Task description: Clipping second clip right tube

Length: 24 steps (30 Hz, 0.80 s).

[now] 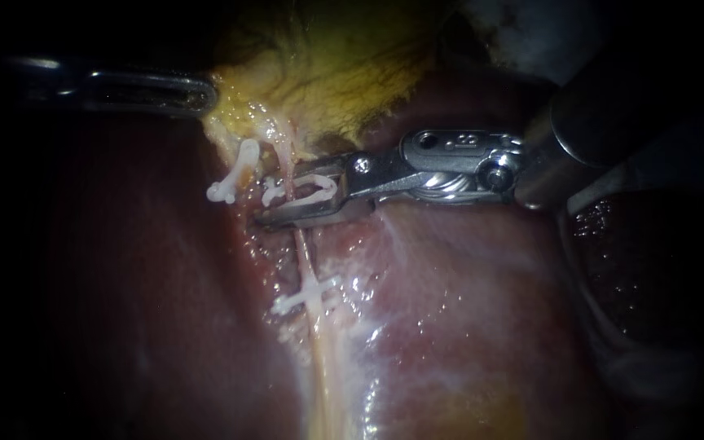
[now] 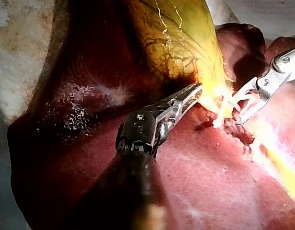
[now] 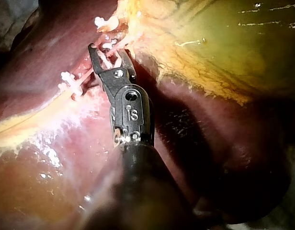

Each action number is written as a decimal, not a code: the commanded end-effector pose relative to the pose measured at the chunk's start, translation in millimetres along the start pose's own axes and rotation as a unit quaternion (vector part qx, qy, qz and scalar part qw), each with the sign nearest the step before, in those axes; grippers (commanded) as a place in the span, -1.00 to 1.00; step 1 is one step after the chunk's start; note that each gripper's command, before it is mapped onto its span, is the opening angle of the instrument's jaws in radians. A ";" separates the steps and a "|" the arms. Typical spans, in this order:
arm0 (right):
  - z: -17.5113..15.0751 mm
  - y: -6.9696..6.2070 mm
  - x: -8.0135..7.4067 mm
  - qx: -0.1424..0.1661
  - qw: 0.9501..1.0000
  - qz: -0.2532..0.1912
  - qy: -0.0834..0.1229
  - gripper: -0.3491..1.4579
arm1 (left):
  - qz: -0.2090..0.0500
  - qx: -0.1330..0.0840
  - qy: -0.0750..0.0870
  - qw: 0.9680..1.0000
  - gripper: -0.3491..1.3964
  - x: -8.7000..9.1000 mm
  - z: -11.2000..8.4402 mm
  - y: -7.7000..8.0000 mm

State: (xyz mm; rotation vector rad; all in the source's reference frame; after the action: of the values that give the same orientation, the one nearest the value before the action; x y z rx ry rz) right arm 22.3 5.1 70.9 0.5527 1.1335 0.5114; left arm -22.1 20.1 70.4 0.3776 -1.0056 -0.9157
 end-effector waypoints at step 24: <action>1.6 0.0 -2.2 0.136 0.974 0.155 0.089 0.04 | 0.000 0.000 0.000 1.000 -1.00 0.0 -0.1 0.0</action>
State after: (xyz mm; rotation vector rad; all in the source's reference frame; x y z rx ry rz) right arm 23.1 3.0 73.1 0.9768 1.3092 0.7000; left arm -22.1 20.1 70.4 0.3776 -1.0054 -0.9156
